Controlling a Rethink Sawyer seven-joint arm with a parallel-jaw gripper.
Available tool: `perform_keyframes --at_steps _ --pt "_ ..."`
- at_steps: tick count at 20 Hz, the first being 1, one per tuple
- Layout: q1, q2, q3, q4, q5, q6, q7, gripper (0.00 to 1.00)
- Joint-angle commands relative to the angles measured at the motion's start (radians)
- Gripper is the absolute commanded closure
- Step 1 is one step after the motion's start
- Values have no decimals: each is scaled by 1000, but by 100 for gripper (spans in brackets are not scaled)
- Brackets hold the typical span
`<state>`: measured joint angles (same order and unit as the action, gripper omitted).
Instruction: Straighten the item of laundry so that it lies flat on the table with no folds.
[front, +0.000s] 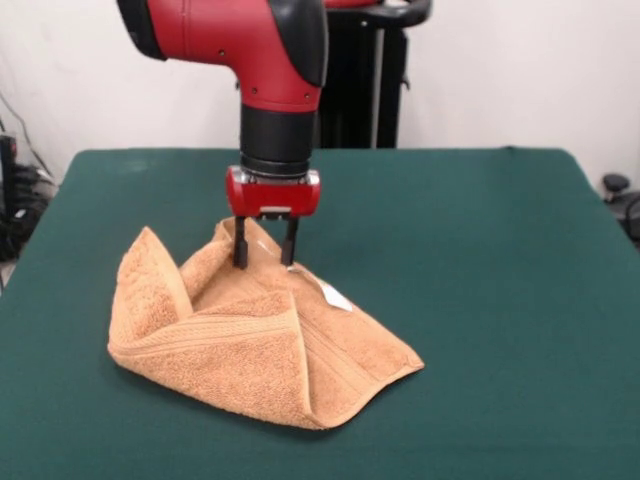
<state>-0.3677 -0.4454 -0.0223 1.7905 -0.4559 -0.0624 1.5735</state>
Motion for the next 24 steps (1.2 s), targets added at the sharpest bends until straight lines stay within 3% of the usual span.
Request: perform_keyframes --at_steps 1,5,7,8,19,24 --pt "-1 151 28 -47 32 -62 180 0" --pt "-27 128 66 -29 61 -25 193 0" --pt "-49 123 103 -35 28 -10 153 0" --pt "-57 120 116 -35 12 -16 142 100" --pt "-32 22 122 73 97 63 203 100" --pt "7 -56 123 225 232 179 290 100"
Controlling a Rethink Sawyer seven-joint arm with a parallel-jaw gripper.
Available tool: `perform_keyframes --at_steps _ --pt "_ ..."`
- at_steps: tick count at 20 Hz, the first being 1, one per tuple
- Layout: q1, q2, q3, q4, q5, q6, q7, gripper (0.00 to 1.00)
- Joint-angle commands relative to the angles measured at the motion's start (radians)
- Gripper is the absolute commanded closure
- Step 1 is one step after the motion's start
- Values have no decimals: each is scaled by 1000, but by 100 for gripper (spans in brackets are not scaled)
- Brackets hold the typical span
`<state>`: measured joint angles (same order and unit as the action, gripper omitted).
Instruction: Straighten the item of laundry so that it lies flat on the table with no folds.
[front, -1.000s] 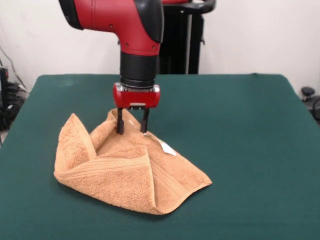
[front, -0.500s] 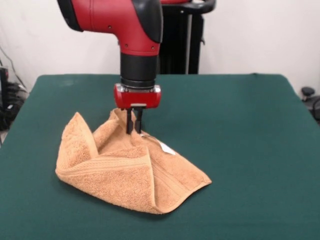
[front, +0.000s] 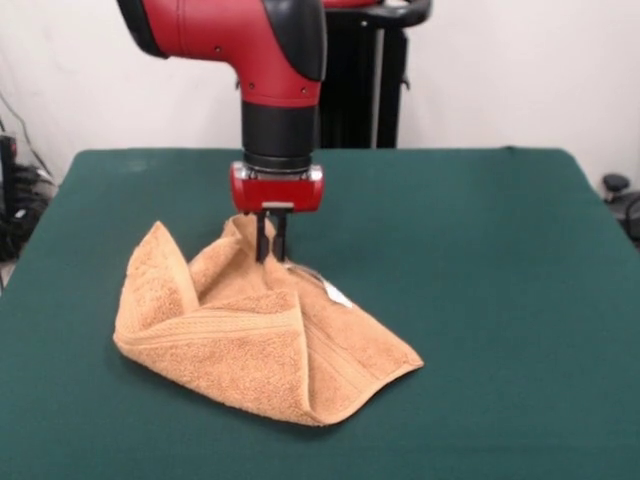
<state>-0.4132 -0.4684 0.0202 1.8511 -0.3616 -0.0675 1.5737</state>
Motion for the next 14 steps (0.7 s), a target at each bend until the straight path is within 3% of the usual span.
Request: perform_keyframes --at_steps 1,8,14 --pt "64 -51 79 197 173 200 310 100" --pt "118 -147 109 384 390 237 403 100" --pt "100 -144 183 413 463 201 383 100"
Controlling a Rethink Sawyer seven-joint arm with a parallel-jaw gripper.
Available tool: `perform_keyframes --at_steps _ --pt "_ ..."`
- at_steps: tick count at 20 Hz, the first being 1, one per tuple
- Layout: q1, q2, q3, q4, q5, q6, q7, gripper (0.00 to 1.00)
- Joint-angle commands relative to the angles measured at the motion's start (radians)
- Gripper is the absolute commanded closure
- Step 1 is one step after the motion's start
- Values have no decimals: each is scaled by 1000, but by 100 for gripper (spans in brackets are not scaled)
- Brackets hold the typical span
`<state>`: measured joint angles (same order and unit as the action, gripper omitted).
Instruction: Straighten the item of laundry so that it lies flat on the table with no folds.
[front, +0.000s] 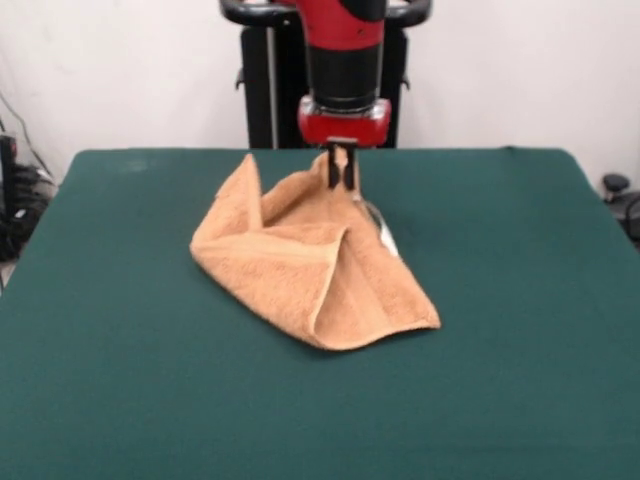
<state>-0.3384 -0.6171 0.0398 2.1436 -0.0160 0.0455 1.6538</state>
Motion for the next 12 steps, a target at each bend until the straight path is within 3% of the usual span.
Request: perform_keyframes --at_steps 1,8,12 --pt "19 16 174 118 120 74 299 100" --pt "-79 53 351 106 139 79 264 100" --pt "-54 -68 336 99 162 176 257 100"
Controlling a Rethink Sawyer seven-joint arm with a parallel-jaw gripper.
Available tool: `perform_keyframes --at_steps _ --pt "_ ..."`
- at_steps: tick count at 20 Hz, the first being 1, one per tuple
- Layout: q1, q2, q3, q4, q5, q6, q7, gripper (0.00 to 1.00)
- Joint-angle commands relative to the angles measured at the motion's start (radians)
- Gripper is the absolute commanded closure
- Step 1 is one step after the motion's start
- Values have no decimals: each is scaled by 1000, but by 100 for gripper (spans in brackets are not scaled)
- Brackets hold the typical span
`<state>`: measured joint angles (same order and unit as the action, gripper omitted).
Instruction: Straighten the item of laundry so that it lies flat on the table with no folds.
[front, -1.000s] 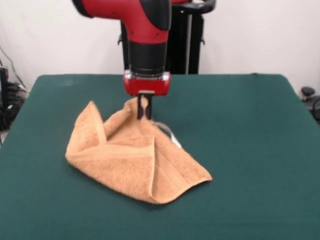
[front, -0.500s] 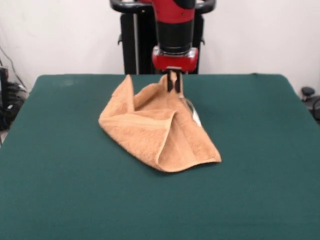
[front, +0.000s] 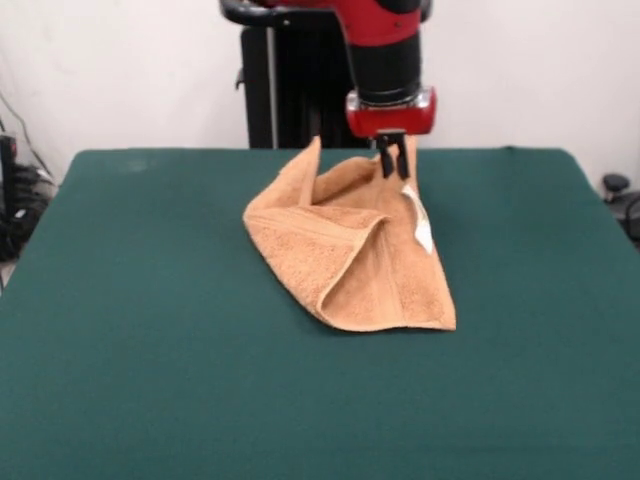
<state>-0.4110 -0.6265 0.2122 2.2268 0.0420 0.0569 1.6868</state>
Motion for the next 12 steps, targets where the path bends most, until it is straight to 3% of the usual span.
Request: perform_keyframes --at_steps 1,8,12 --pt "27 -91 151 13 108 196 219 100" --pt "132 -257 -137 -146 -7 397 92 100" --pt "114 -298 -186 -231 -96 487 12 100"
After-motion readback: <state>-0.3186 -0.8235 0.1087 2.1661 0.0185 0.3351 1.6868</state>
